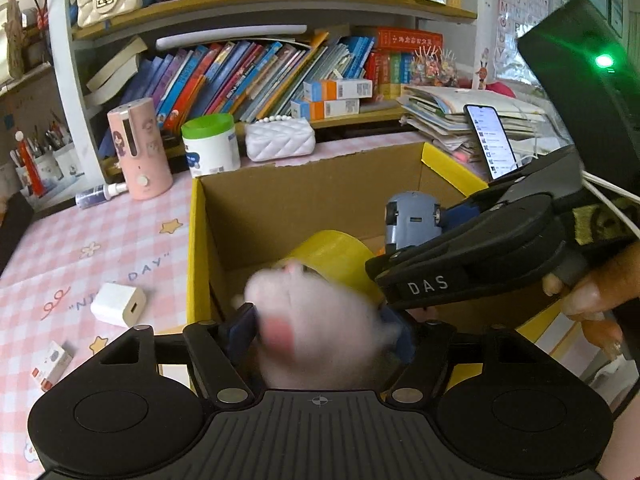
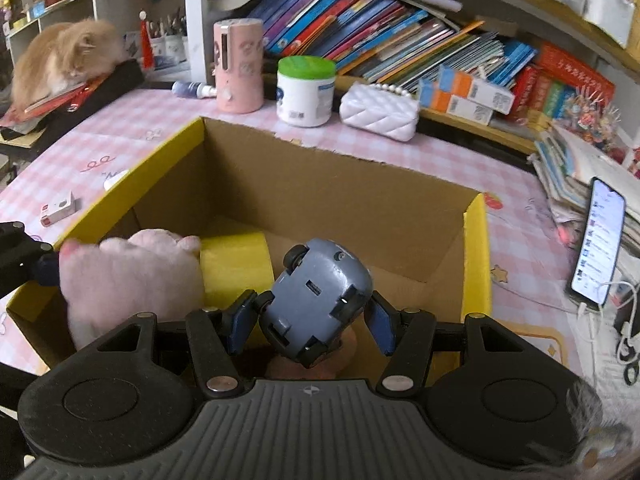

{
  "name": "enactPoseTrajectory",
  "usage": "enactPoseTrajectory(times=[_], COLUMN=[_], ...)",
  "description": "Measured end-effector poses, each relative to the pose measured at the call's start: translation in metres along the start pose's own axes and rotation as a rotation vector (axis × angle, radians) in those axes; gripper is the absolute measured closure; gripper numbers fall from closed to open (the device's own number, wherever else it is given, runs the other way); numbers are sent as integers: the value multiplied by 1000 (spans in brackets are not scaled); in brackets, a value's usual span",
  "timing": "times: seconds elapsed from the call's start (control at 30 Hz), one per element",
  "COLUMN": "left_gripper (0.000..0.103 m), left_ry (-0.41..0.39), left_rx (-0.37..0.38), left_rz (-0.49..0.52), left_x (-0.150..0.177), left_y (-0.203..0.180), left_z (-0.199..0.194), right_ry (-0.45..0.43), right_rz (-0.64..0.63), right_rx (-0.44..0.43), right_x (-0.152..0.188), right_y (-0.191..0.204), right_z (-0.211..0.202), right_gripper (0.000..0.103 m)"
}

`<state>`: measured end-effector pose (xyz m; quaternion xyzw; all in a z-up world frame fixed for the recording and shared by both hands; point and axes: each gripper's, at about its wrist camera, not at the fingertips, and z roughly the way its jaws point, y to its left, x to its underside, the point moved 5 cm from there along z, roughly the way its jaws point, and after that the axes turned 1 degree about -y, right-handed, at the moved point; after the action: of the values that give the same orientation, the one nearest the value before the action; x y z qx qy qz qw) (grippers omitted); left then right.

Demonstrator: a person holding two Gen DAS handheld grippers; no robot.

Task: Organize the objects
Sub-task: 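Open the left tool to drop the pig while the right tool releases the car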

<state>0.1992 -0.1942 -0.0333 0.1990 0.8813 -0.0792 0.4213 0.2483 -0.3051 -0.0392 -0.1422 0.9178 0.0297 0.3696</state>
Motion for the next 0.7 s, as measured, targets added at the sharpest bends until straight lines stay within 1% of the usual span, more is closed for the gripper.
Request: enactPoseTrajectory(times=[0.17,0.27,0.3,0.37,0.47,0.53,0.7], left_gripper=[30,18,16,15,15,15,14], left_ry=[3,-16,-26,-48,-79,-98,-135], left_rx=[-7,-11,-3,7,15,19,14], left_rz=[2,5,6,11,15,13,-15], left_x=[0,-1,-2,-3,-5,-5,-5], left_y=[0,-1,-1,-4,-7,-7,-5], left_z=[-1,-5,-7,-12,-19,-25,-40], right_ry=[46,84,91,107,86,64,-13], right_rz=[10,54,59,55,52,72,116], right_rx=[-17,-36,-39,-38,-26,-19,0], right_x=[-2,-1,0,0,0,0,0], right_y=[-5,-10,-11,-10,-9,-10,-10], right_z=[12,17,18,19,16,10,-15], right_gripper=[49,48,48,48,45,44,42])
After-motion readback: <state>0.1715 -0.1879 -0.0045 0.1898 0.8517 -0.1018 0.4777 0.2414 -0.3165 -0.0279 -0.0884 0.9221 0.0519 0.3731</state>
